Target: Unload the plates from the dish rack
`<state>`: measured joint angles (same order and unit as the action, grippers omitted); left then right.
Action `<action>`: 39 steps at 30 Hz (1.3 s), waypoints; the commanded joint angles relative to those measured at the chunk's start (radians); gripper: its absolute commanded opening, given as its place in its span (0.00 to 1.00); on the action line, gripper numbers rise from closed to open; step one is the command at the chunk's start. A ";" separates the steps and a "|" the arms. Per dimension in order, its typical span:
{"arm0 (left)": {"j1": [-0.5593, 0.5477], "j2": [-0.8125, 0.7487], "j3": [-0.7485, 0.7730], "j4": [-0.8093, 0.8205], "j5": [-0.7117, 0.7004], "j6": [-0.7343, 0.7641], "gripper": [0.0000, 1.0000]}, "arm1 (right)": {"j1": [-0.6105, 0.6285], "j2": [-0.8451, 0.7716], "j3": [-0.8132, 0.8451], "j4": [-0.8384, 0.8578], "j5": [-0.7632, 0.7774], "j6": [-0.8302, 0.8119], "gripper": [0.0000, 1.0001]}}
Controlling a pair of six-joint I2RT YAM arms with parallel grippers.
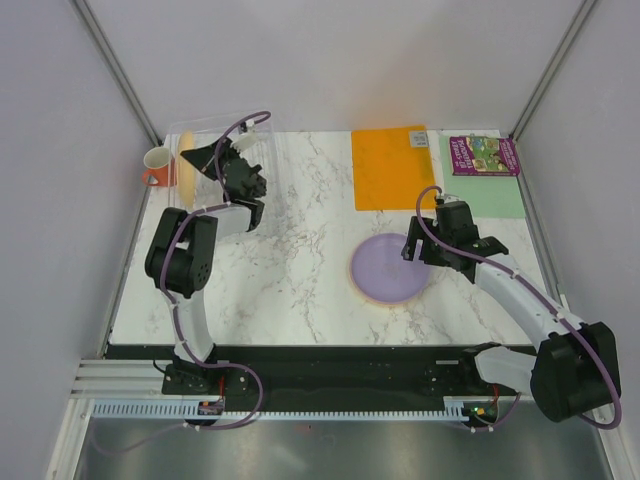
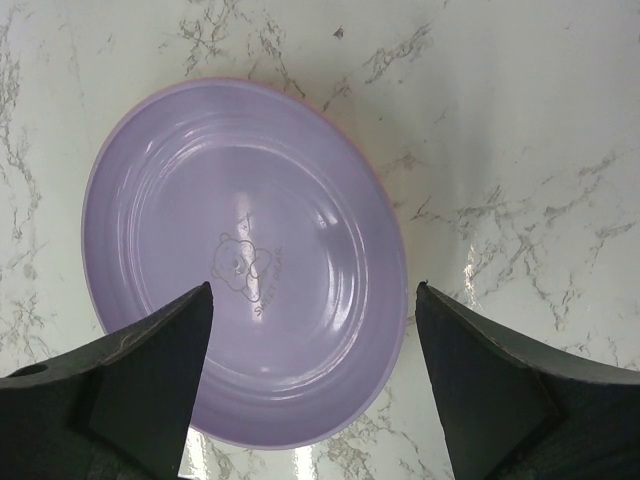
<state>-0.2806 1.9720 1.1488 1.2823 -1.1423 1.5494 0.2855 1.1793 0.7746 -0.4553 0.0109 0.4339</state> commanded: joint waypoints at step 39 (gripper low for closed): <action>-0.480 -0.656 0.029 -1.611 0.979 -1.913 0.02 | 0.020 -0.297 0.012 0.104 -0.293 0.134 0.91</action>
<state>-0.7624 1.3788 1.2137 -0.4122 -0.3729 -0.1810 0.2935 0.8894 0.8082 -0.4343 -0.2169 0.5110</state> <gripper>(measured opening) 0.124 0.907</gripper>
